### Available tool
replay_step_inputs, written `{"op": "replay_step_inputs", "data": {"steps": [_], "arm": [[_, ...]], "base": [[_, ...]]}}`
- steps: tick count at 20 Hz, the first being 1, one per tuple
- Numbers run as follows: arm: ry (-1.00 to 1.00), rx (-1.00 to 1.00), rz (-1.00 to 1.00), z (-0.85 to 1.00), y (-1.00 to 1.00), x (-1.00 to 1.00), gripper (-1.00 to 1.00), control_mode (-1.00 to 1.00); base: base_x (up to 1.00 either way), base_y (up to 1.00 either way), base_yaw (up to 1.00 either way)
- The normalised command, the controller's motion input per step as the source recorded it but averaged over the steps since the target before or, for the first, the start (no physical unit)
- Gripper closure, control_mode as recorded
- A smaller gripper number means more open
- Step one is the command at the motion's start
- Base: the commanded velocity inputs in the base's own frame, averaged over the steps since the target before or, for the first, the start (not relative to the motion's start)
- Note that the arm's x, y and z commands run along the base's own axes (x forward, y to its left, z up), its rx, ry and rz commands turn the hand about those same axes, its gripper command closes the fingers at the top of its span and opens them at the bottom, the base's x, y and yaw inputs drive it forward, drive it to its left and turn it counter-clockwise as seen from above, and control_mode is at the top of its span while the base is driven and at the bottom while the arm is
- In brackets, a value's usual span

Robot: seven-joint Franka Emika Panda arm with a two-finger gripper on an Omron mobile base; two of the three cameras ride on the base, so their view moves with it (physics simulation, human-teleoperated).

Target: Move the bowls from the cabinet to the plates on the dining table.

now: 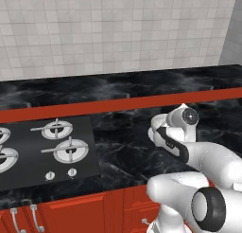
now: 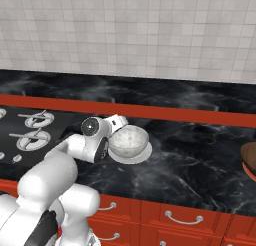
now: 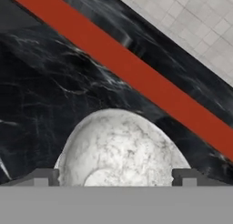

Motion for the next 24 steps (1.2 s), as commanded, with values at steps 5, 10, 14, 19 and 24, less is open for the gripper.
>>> {"op": "replay_step_inputs", "data": {"steps": [5,10,14,19,24], "arm": [[-0.07,-0.07,0.01,0.42,0.0,-0.45,-1.0,-1.0],[0.0,-0.11,0.0,0.43,0.0,-0.35,-1.0,-1.0],[0.0,-0.02,0.0,0.66,-0.02,-0.44,-1.0,-1.0],[0.0,0.01,0.0,0.76,0.0,-0.43,-1.0,-1.0],[0.0,0.16,0.01,0.65,-0.09,-0.65,-1.0,-1.0]], "base": [[0.0,0.0,0.0],[0.0,0.0,0.0],[0.0,0.0,0.0],[0.0,0.0,0.0],[0.0,0.0,0.0]]}}
